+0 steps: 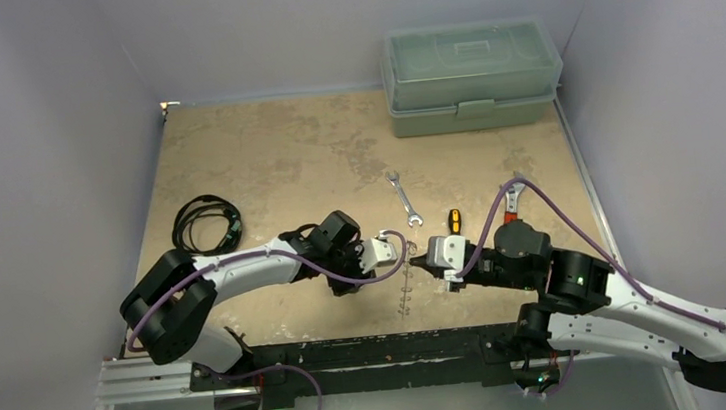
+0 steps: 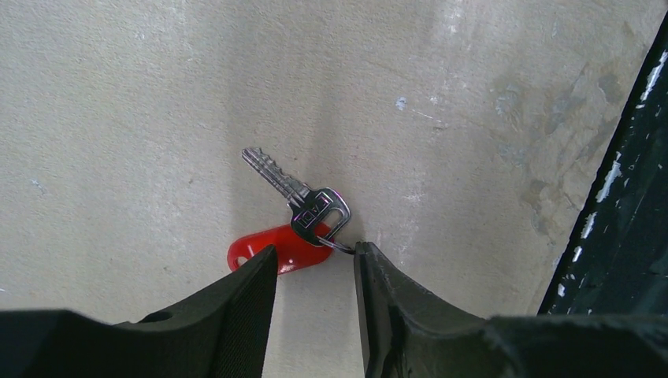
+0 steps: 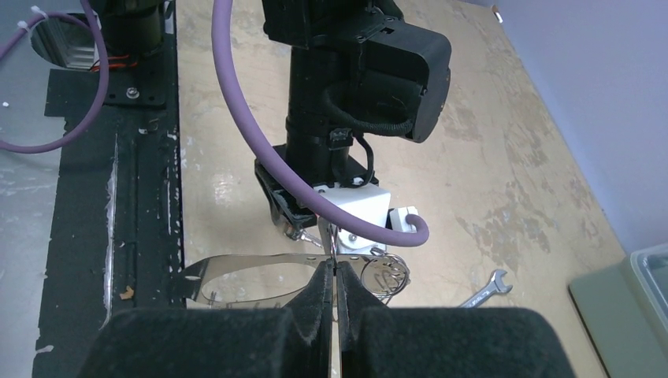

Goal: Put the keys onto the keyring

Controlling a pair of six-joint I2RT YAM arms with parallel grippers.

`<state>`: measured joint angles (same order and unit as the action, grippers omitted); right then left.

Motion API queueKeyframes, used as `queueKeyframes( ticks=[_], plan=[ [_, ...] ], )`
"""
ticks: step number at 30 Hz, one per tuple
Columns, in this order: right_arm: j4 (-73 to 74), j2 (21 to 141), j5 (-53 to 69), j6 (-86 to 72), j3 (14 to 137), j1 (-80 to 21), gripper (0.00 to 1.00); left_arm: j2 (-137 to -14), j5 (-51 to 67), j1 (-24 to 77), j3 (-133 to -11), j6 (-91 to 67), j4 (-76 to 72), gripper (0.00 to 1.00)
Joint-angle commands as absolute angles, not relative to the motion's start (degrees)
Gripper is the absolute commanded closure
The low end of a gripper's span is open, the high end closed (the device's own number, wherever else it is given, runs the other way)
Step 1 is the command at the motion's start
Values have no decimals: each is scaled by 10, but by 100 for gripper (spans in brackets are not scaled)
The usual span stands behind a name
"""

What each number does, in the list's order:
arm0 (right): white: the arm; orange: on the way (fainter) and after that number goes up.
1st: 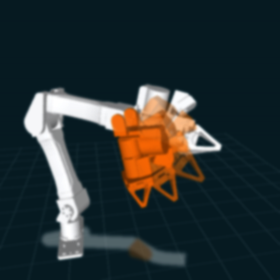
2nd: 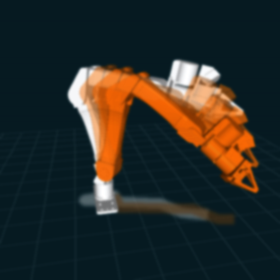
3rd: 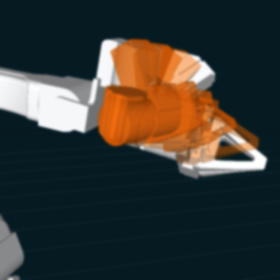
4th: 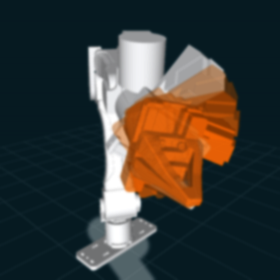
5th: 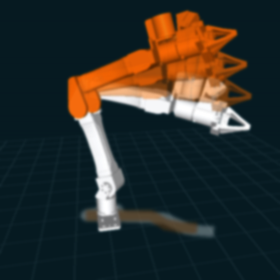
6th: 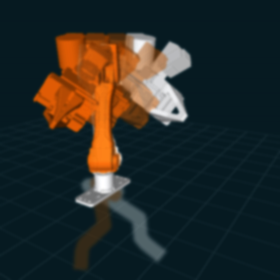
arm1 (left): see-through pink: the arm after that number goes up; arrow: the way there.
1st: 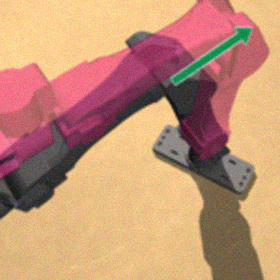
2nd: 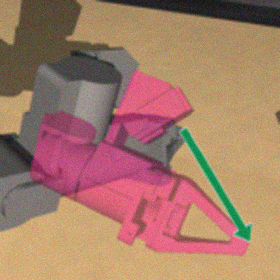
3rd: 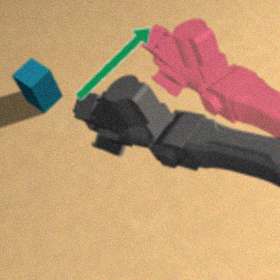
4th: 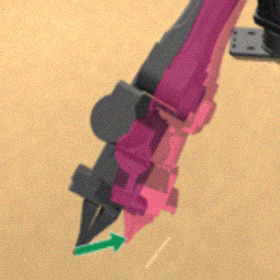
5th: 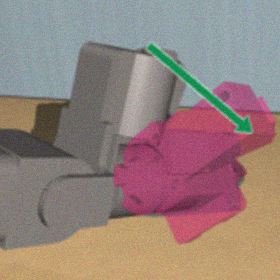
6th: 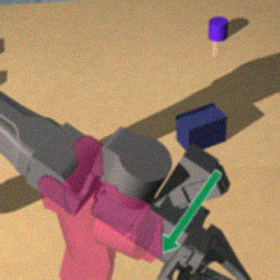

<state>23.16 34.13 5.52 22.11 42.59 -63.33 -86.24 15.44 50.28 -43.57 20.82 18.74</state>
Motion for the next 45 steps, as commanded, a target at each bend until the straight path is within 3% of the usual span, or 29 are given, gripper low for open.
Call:
queueKeyframes(
  ticks=[1,15,24,26,28,32,34,35,41,45],
  plan=[
    [195,332,61,215,425,-634,100,-864,151,504,-444,238,193,61],
    [191,334,61,214,422,-634,100,-863,184,504,-435,257,184,99],
    [191,331,60,212,421,-634,100,-818,174,504,-435,267,182,100],
    [191,331,60,212,421,-634,100,-804,144,504,-437,268,177,94],
    [191,332,60,212,422,-634,100,-795,121,503,-437,270,174,81],
    [191,331,58,209,422,-634,100,-769,121,503,-415,237,147,72],
    [192,329,56,210,422,-634,100,-750,115,504,-398,188,111,56],
    [193,328,54,209,423,-634,100,-740,105,504,-389,159,97,52],
    [191,321,32,214,420,-634,100,-633,41,504,-323,-14,16,50],
    [184,311,12,218,415,-634,100,-612,14,504,-313,-50,29,50]
  ],
)
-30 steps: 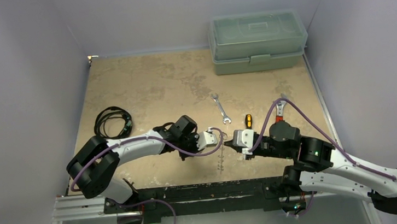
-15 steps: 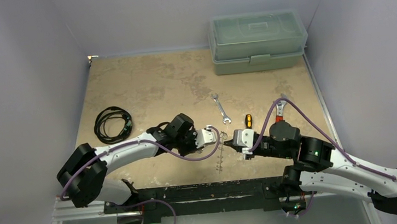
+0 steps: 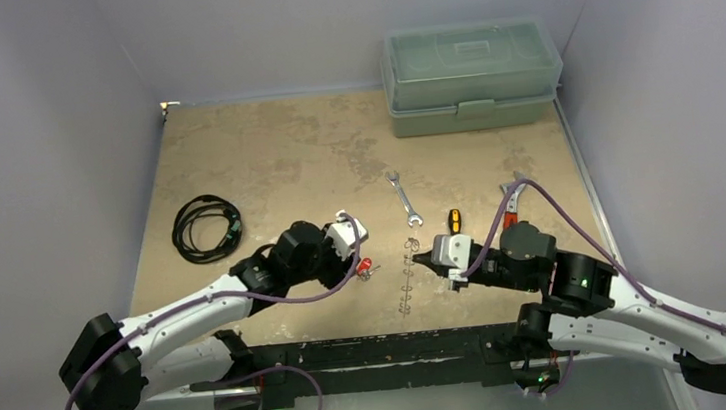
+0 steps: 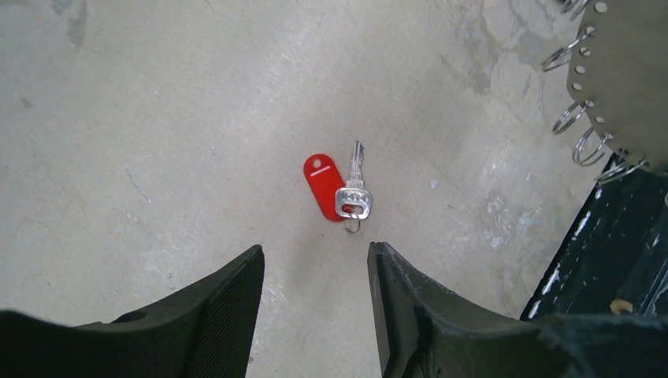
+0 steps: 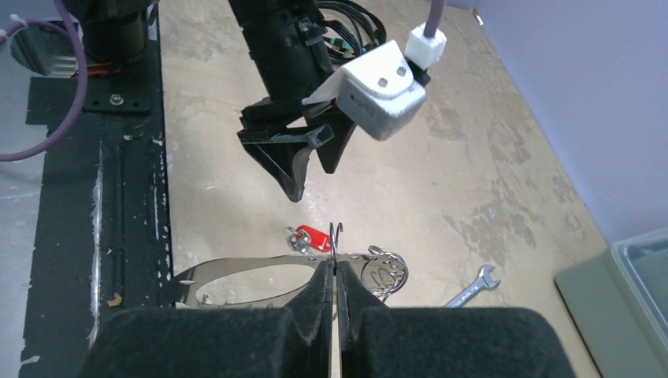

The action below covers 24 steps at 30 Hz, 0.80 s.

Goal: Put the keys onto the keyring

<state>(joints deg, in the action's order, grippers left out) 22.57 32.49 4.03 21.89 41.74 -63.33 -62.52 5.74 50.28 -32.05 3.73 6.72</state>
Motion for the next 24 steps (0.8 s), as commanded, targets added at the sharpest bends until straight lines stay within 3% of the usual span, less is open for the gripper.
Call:
queueKeyframes(
  ticks=[1,11,24],
  plan=[
    [183,307,8,219,415,-634,100,-618,3,505,-317,-66,34,49],
    [184,292,2,217,409,-634,100,-724,-130,578,-360,-164,78,49],
    [184,299,5,218,409,-634,100,-813,-121,601,-380,-138,41,61]
  ],
)
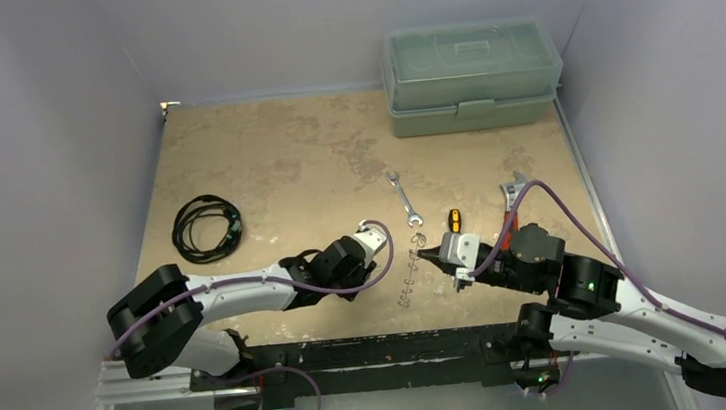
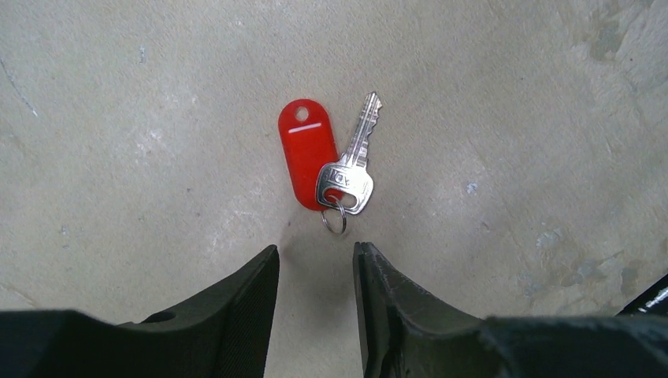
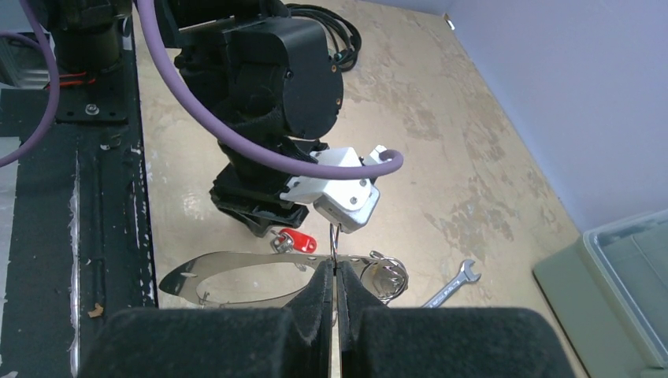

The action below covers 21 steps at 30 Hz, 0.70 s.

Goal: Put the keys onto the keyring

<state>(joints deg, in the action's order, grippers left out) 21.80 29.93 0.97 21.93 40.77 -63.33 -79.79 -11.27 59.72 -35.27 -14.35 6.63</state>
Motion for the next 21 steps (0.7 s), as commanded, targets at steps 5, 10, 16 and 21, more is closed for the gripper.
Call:
queueKeyframes(
  ticks=[5,10,16,21],
  plan=[
    [183,298,5,217,407,-634,100,-818,-112,602,-377,-131,30,68],
    [181,298,5,217,406,-634,100,-820,-102,602,-373,-126,16,74],
    [178,297,6,218,403,-634,100,-821,-95,603,-370,-115,9,75],
    [175,297,8,216,401,-634,100,-826,-91,605,-367,-107,9,80]
  ],
)
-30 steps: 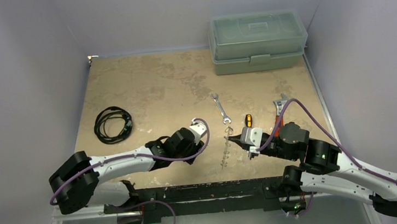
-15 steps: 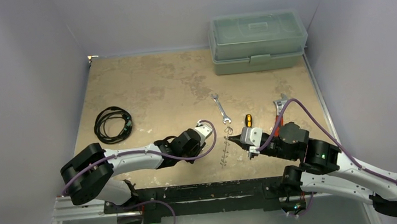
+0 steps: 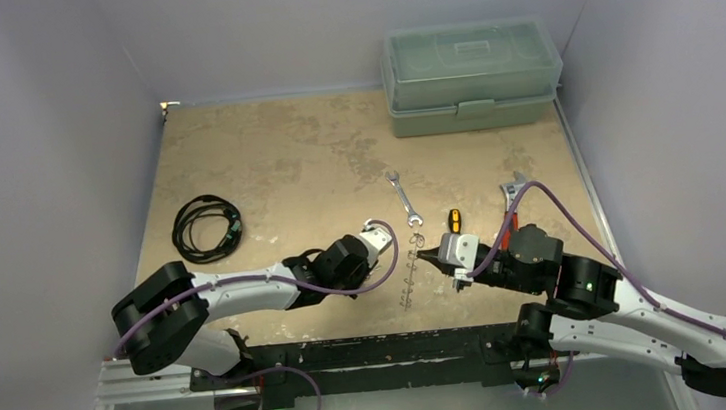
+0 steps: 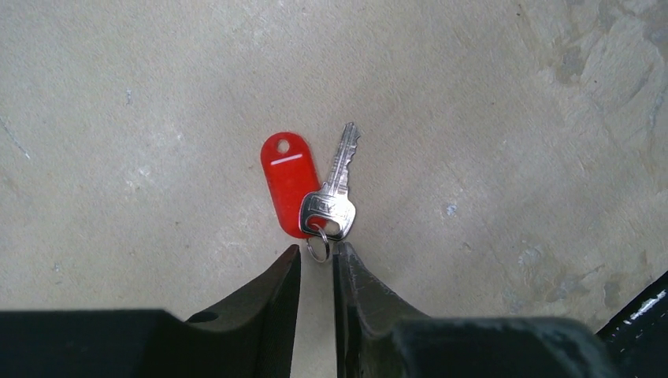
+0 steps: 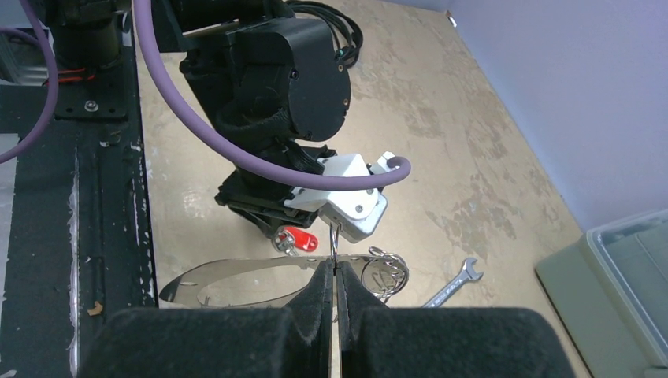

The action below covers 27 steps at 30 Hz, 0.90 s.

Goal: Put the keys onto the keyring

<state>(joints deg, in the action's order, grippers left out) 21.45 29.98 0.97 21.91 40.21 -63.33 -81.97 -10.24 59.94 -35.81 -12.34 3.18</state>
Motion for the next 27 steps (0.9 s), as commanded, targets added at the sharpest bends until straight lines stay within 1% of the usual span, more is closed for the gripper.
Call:
queueKeyframes(
  ticks=[1,7,8,10,17,27],
  plan=[
    [175,296,8,216,401,-634,100,-827,-89,605,-368,-106,9,81],
    [174,288,9,216,397,-634,100,-836,-84,606,-370,-96,-4,86],
    [174,286,9,217,397,-634,100,-837,-84,606,-370,-95,-10,89],
    [173,286,10,217,396,-634,100,-837,-86,606,-373,-92,-9,100],
    [173,289,11,217,398,-633,100,-827,-65,606,-390,-90,25,100],
    [172,294,18,219,400,-634,100,-772,-54,606,-408,-66,64,100]
  ],
)
